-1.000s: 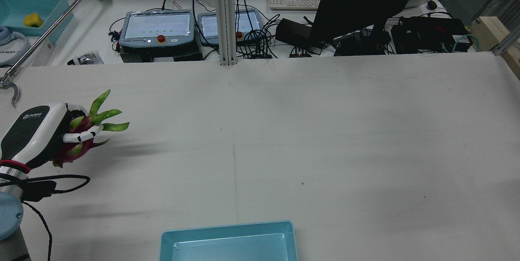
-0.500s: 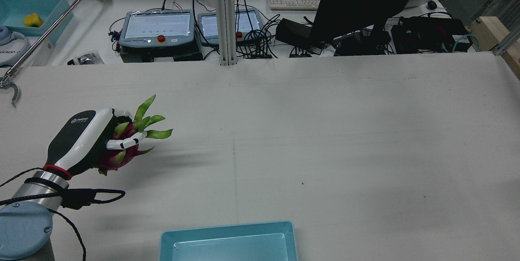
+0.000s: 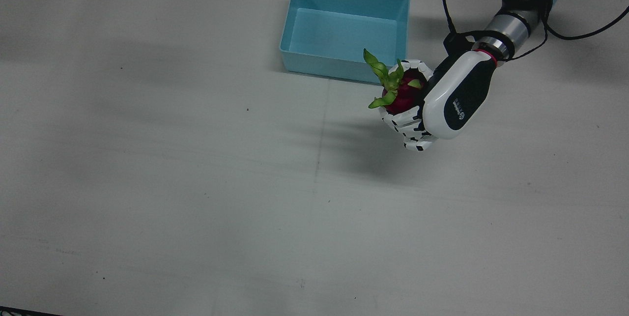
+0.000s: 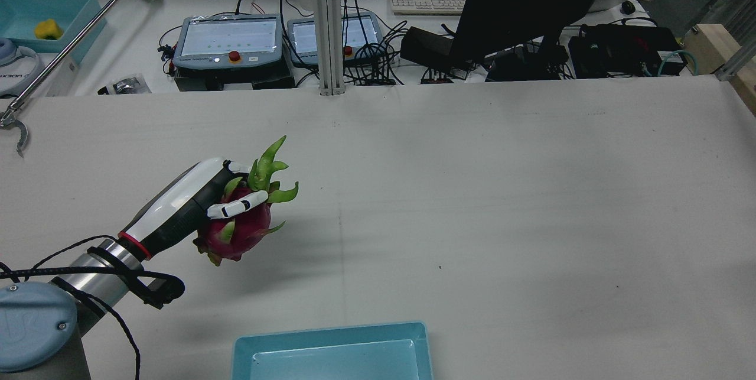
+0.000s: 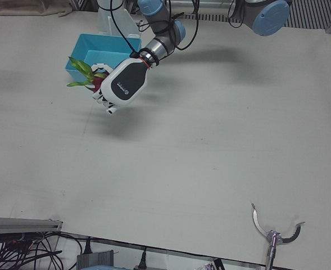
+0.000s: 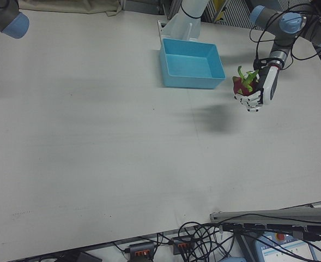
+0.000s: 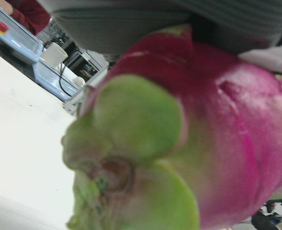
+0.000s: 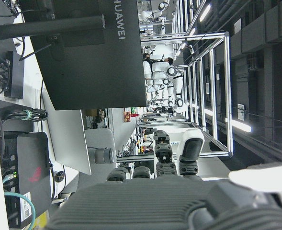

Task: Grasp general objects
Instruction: 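Lift the dragon fruit with the left hand off the table, then carry the dragon fruit with the left hand over the blue tray and lower it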

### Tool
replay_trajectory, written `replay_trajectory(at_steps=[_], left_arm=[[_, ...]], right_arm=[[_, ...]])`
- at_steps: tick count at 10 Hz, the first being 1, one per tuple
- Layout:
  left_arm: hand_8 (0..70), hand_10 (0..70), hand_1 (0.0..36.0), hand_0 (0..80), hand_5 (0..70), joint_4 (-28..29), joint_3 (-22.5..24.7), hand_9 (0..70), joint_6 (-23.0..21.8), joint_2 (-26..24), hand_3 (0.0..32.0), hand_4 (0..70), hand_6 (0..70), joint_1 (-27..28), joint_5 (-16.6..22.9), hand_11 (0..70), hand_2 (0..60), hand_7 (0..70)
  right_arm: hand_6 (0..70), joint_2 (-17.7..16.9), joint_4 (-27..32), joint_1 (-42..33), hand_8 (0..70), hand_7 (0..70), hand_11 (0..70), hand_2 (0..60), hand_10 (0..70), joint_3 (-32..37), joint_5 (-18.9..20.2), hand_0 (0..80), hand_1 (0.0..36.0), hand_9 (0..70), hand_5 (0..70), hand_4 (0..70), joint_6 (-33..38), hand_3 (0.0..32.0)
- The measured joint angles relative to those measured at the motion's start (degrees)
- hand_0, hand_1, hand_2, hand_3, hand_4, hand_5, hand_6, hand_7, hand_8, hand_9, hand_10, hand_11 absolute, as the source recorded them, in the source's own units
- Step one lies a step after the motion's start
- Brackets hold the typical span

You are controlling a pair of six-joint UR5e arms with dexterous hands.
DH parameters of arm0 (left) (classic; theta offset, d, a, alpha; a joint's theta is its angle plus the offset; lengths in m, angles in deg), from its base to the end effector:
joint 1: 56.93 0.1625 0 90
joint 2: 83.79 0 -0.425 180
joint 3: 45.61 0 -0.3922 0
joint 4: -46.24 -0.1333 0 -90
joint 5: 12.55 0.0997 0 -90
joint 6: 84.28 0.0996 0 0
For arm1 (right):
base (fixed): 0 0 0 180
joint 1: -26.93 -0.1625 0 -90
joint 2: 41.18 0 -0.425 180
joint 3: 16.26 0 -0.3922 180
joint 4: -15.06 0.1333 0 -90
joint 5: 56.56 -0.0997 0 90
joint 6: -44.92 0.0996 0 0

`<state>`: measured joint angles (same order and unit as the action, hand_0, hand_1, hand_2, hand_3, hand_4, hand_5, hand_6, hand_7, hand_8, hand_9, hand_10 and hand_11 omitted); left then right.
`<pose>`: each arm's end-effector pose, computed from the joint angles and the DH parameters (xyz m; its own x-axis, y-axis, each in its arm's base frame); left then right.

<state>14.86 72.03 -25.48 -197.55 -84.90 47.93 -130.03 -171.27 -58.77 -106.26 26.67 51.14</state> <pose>0.3839 -0.4103 0.3090 -0.6819 -0.1483 -0.7163 0.5422 0.5548 -0.6310 0.1079 -0.4996 0.6878 -0.9939 -0.0521 -0.0973 0.1015 -0.0849 -0.9912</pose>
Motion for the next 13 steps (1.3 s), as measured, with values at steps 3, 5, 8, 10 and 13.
replay_trajectory(at_steps=[3,5,8,10,13], left_arm=[[70.0,70.0,0.0,11.3,40.1,1.0,1.5,70.0,-0.2,-5.2,0.0,70.0,70.0,-1.1,9.3,70.0,53.0,70.0],[70.0,70.0,0.0,14.7,39.2,1.0,2.1,70.0,-0.3,-6.1,0.0,70.0,70.0,0.0,13.0,70.0,51.7,70.0],[70.0,70.0,0.0,19.1,39.3,1.2,2.5,70.0,-0.3,-6.2,0.0,70.0,70.0,3.1,16.5,70.0,51.0,70.0],[70.0,70.0,0.0,35.2,40.6,1.3,2.7,70.0,-0.3,-6.2,0.0,70.0,70.0,6.3,18.2,70.0,44.5,70.0],[65.0,70.0,0.0,38.3,33.6,1.3,3.1,69.1,-0.3,-6.1,0.0,70.0,70.0,10.7,19.6,70.0,25.0,70.0]], right_arm=[[0.0,0.0,0.0,0.0,0.0,0.0,0.0,0.0,0.0,0.0,0.0,0.0,0.0,0.0,0.0,0.0,0.0,0.0],[0.0,0.0,0.0,0.0,0.0,0.0,0.0,0.0,0.0,0.0,0.0,0.0,0.0,0.0,0.0,0.0,0.0,0.0],[0.0,0.0,0.0,0.0,0.0,0.0,0.0,0.0,0.0,0.0,0.0,0.0,0.0,0.0,0.0,0.0,0.0,0.0],[0.0,0.0,0.0,0.0,0.0,0.0,0.0,0.0,0.0,0.0,0.0,0.0,0.0,0.0,0.0,0.0,0.0,0.0],[0.0,0.0,0.0,0.0,0.0,0.0,0.0,0.0,0.0,0.0,0.0,0.0,0.0,0.0,0.0,0.0,0.0,0.0]])
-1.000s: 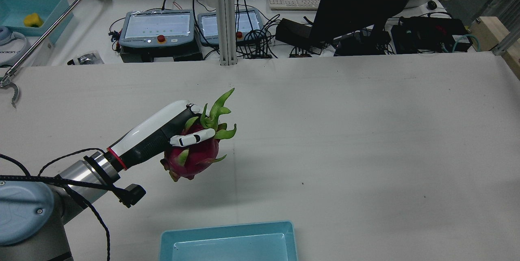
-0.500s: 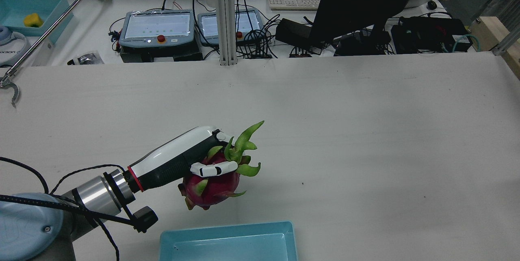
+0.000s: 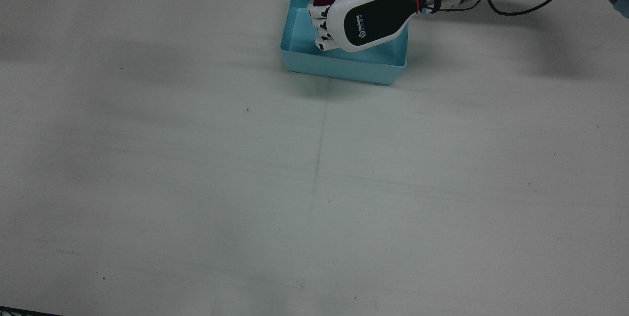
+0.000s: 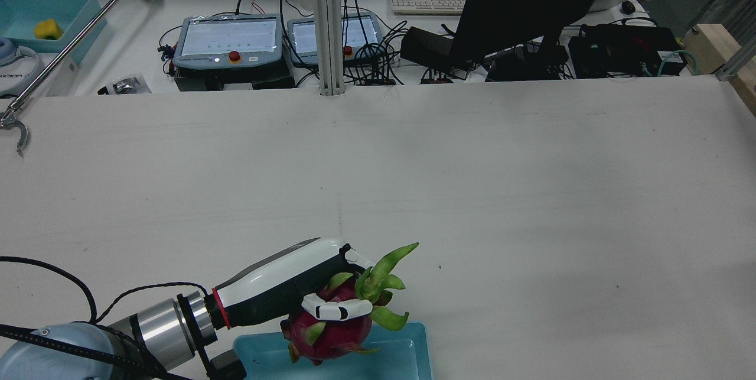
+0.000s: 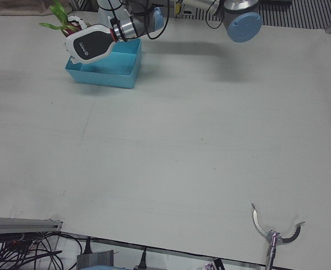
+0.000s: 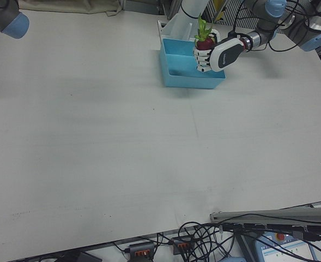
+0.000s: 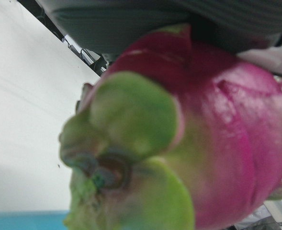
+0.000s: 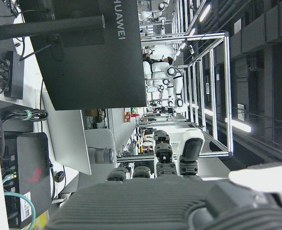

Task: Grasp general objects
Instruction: 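Carry the dragon fruit with the left hand over the blue tray and lower it, then open the left hand to release the fruit into the tray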

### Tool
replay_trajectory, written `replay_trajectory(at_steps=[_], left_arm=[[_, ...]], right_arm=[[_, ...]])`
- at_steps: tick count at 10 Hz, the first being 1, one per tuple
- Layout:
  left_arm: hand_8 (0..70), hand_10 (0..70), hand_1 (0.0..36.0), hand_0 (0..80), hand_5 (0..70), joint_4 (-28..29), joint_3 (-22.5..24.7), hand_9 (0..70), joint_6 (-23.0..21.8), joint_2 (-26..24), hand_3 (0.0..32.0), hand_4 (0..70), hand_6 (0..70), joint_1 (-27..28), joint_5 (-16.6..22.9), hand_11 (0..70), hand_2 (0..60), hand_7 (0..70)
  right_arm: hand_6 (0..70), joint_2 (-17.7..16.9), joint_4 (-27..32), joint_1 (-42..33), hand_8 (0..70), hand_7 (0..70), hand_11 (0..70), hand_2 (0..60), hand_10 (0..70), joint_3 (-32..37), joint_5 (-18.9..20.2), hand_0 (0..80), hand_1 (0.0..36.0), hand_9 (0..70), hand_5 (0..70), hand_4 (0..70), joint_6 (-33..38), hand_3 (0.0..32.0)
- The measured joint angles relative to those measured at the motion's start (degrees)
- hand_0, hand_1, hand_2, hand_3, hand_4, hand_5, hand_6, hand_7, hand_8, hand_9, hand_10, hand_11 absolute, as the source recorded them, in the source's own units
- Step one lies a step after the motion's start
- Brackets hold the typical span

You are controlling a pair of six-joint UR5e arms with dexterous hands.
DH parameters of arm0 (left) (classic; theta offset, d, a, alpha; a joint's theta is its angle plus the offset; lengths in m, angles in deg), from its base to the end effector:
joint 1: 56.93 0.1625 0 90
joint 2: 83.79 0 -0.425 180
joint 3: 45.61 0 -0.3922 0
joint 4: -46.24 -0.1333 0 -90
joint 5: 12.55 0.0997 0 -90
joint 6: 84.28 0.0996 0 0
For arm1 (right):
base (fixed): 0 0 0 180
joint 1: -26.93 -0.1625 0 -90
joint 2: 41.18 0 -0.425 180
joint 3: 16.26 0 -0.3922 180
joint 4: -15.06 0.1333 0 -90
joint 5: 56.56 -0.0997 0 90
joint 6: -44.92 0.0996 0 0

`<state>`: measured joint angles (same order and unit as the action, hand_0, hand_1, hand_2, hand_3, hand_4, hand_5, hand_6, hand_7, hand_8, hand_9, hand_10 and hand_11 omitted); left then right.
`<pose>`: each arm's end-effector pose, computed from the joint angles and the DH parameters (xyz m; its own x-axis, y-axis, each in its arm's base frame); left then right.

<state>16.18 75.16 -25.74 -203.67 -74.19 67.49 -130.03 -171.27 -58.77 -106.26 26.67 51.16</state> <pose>0.4702 -0.3037 0.2251 -0.6413 -0.3390 -0.6884 0.1169 0.8434 -0.5244 0.1079 -0.4996 0.6878 -0.9939 -0.0521 -0.0977 0.1019 -0.0849 -0.9912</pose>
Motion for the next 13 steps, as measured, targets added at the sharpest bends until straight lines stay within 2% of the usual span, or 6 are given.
replay_trajectory(at_steps=[1,2,3,4,7,13], left_arm=[[49.6,70.0,0.0,39.8,20.1,0.0,0.2,50.4,0.0,0.0,0.0,70.0,56.6,0.9,0.5,70.0,5.4,68.7],[28.1,59.4,0.0,42.6,3.9,0.0,0.2,23.3,0.0,0.0,0.0,50.1,30.5,1.4,0.9,70.0,0.0,50.0],[12.3,34.8,1.4,45.2,0.0,0.0,0.2,5.9,0.0,0.0,0.0,20.7,12.8,1.7,1.5,49.3,0.0,35.4],[4.9,19.7,4.4,46.0,0.0,0.0,0.2,1.9,0.0,0.1,0.0,0.2,0.8,1.8,1.8,29.4,0.0,16.7],[2.3,11.0,5.2,46.1,0.0,0.0,0.1,0.0,0.0,0.2,0.0,0.0,0.0,1.9,2.4,17.0,0.0,4.4],[2.4,11.3,5.8,46.8,0.0,0.0,0.1,0.0,0.0,0.2,0.0,0.0,0.0,1.7,3.0,17.4,0.0,6.5]], right_arm=[[0.0,0.0,0.0,0.0,0.0,0.0,0.0,0.0,0.0,0.0,0.0,0.0,0.0,0.0,0.0,0.0,0.0,0.0],[0.0,0.0,0.0,0.0,0.0,0.0,0.0,0.0,0.0,0.0,0.0,0.0,0.0,0.0,0.0,0.0,0.0,0.0],[0.0,0.0,0.0,0.0,0.0,0.0,0.0,0.0,0.0,0.0,0.0,0.0,0.0,0.0,0.0,0.0,0.0,0.0],[0.0,0.0,0.0,0.0,0.0,0.0,0.0,0.0,0.0,0.0,0.0,0.0,0.0,0.0,0.0,0.0,0.0,0.0],[0.0,0.0,0.0,0.0,0.0,0.0,0.0,0.0,0.0,0.0,0.0,0.0,0.0,0.0,0.0,0.0,0.0,0.0],[0.0,0.0,0.0,0.0,0.0,0.0,0.0,0.0,0.0,0.0,0.0,0.0,0.0,0.0,0.0,0.0,0.0,0.0]])
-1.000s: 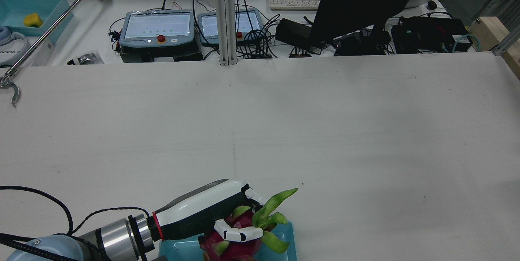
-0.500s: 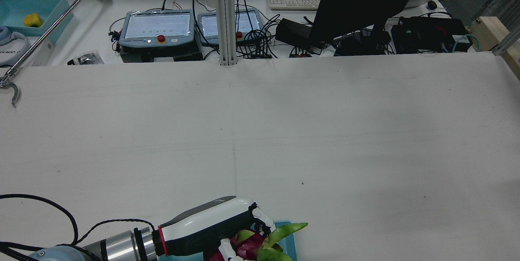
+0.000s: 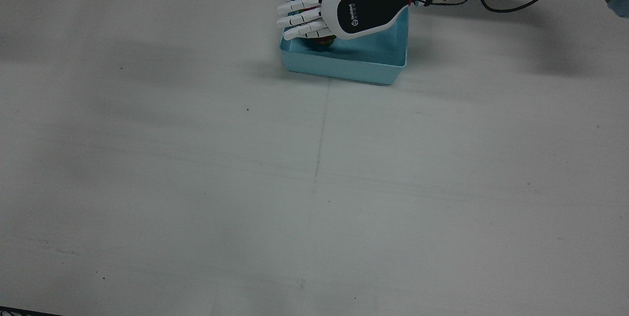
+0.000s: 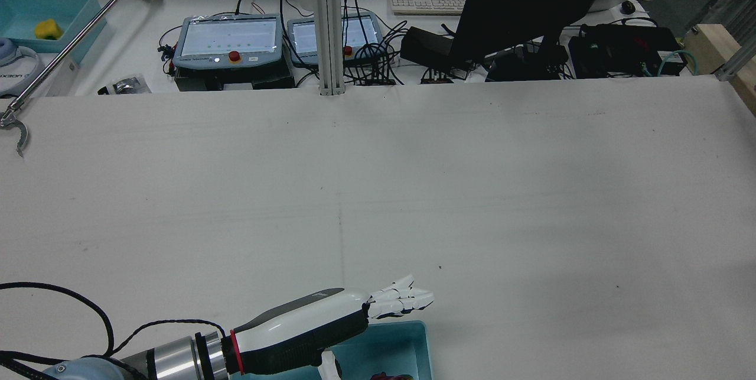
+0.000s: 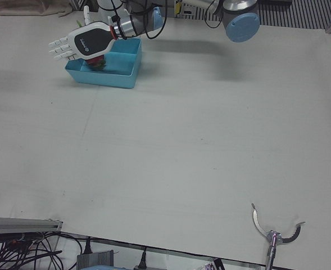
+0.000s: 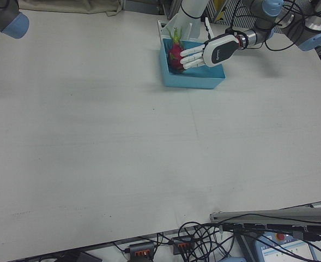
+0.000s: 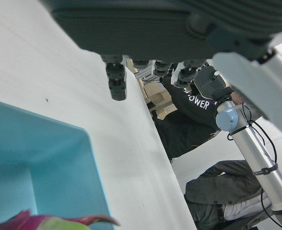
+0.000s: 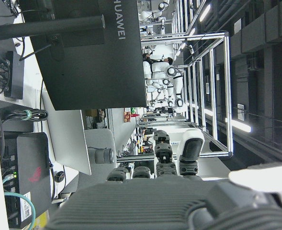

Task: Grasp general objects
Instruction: 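Open the left hand to release the fruit into the tray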

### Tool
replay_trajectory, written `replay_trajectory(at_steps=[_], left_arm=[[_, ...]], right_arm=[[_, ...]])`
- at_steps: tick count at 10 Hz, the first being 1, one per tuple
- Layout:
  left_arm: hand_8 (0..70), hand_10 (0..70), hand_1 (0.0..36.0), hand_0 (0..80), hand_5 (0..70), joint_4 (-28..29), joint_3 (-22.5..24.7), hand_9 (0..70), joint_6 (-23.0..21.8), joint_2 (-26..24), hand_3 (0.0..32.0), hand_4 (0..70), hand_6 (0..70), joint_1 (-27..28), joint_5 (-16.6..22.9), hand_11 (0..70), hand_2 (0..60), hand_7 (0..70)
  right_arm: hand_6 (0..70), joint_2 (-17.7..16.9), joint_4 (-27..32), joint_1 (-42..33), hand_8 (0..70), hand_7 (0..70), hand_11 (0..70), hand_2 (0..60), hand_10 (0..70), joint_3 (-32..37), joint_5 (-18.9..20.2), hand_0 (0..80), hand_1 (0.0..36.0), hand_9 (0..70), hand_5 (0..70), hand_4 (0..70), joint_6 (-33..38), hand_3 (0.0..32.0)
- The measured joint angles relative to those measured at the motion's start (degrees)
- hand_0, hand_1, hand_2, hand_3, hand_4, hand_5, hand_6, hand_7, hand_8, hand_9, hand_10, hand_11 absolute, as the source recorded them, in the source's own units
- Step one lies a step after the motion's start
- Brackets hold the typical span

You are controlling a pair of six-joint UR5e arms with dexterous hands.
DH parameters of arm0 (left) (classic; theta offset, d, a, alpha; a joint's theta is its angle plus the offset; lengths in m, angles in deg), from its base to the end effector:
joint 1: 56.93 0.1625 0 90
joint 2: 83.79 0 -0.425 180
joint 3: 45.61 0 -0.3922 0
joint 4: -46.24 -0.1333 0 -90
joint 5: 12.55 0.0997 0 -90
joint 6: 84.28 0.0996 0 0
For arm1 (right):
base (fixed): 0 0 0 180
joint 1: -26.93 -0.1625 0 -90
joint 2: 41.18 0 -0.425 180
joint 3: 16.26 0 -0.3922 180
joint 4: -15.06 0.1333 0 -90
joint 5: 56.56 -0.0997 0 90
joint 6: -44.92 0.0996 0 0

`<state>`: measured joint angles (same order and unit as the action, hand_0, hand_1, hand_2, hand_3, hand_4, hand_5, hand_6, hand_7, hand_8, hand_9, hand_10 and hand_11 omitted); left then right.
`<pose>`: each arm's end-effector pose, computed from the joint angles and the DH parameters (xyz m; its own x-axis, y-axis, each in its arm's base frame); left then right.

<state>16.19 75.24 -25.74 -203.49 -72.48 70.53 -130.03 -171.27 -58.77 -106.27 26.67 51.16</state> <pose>0.4805 -0.2845 0.2259 -0.6082 -0.3686 -0.7031 0.0571 0.8631 -0.5018 0.1079 -0.4997 0.6877 -0.9939 -0.0521 -0.0977 0.1019 -0.0847 -0.9912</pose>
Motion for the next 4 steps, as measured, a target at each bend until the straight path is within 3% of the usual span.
replay_trajectory(at_steps=[2,4], left_arm=[[3.4,12.2,6.6,46.9,0.0,-0.1,-0.1,0.1,-0.1,0.1,0.0,0.0,0.0,-0.8,0.1,18.9,0.0,7.7],[4.1,14.5,5.2,46.1,0.0,0.1,-1.0,0.4,-1.9,0.0,0.0,0.0,0.0,-4.0,1.3,21.9,0.0,9.0]], right_arm=[[0.0,0.0,0.0,0.0,0.0,0.0,0.0,0.0,0.0,0.0,0.0,0.0,0.0,0.0,0.0,0.0,0.0,0.0],[0.0,0.0,0.0,0.0,0.0,0.0,0.0,0.0,0.0,0.0,0.0,0.0,0.0,0.0,0.0,0.0,0.0,0.0]])
